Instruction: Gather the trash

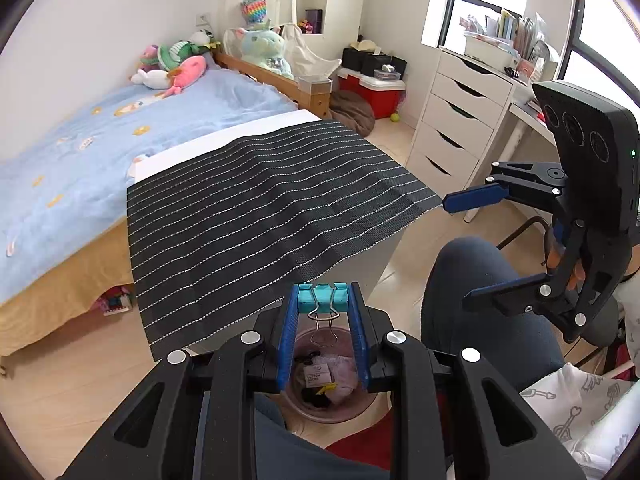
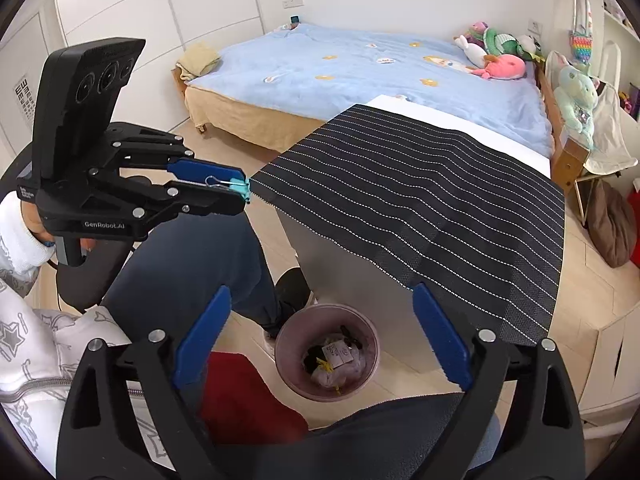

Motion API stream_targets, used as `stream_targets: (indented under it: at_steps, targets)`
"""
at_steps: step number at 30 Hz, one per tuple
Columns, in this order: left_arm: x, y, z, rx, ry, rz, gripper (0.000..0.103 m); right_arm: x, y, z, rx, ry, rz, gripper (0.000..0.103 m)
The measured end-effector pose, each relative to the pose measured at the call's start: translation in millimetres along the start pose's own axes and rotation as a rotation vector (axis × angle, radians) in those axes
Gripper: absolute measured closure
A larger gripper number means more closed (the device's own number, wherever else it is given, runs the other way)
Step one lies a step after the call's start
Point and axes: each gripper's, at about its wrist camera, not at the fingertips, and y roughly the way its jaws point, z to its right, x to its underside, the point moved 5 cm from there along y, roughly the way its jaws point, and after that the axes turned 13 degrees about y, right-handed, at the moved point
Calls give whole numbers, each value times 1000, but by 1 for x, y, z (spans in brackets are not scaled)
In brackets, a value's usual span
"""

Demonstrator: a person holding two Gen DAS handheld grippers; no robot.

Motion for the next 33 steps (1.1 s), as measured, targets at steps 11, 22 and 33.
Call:
stream_targets:
  at_steps: [11,22,33]
  targets:
    - [-2,3,3,21,19,-8,78,0,-8,7,20,40,15,6]
    - [-6,6,12,49,40,-10,78,-4,-22,21,51,83,57,5]
    - [-9,9,15,46,30,21,15,1,-25,30,58,120,67,5]
